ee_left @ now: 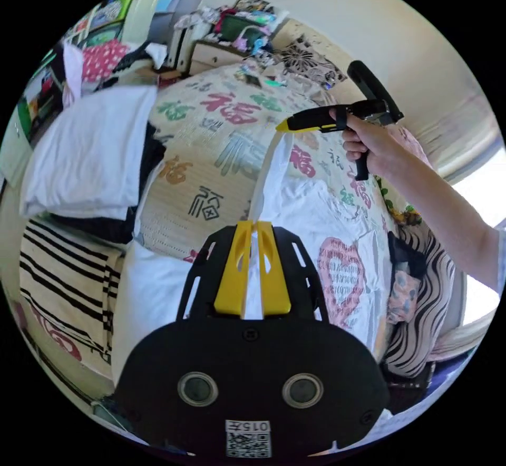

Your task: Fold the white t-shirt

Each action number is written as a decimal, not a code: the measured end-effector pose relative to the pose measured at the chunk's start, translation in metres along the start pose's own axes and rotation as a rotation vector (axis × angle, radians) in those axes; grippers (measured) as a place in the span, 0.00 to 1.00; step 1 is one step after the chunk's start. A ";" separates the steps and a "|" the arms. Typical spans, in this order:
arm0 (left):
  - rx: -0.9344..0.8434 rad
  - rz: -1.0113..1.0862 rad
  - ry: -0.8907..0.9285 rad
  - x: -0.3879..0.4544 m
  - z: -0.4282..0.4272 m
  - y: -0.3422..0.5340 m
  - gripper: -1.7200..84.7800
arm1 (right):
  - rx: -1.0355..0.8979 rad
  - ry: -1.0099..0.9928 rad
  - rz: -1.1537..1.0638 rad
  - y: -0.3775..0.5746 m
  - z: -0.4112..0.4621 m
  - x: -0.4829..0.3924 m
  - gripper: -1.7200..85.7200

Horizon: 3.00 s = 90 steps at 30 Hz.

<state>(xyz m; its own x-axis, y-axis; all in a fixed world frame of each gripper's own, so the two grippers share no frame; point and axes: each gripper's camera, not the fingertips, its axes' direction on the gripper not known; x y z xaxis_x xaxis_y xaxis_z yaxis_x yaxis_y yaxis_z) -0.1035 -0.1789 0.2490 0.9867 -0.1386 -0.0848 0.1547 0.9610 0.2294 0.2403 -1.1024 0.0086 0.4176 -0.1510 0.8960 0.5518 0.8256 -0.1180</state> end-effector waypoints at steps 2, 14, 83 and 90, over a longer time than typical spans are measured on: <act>0.014 0.112 -0.035 0.039 -0.004 0.009 0.02 | 0.042 -0.018 0.038 0.030 -0.020 0.018 0.02; -0.311 0.314 0.014 0.110 0.080 0.069 0.08 | -0.061 0.023 0.283 0.157 0.004 0.112 0.06; -0.392 0.296 0.204 0.064 0.137 -0.007 0.10 | -0.410 -0.130 0.357 0.122 -0.096 0.202 0.11; -0.238 0.205 0.244 0.049 0.126 -0.025 0.09 | -0.264 -0.115 0.312 0.109 -0.125 0.181 0.13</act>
<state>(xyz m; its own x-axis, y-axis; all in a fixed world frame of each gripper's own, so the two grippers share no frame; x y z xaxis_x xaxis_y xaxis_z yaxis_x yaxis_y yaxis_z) -0.0527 -0.2400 0.3608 0.9506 0.0952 -0.2954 -0.0882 0.9954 0.0368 0.4662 -1.1074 0.1050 0.5190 0.1579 0.8400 0.5839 0.6523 -0.4834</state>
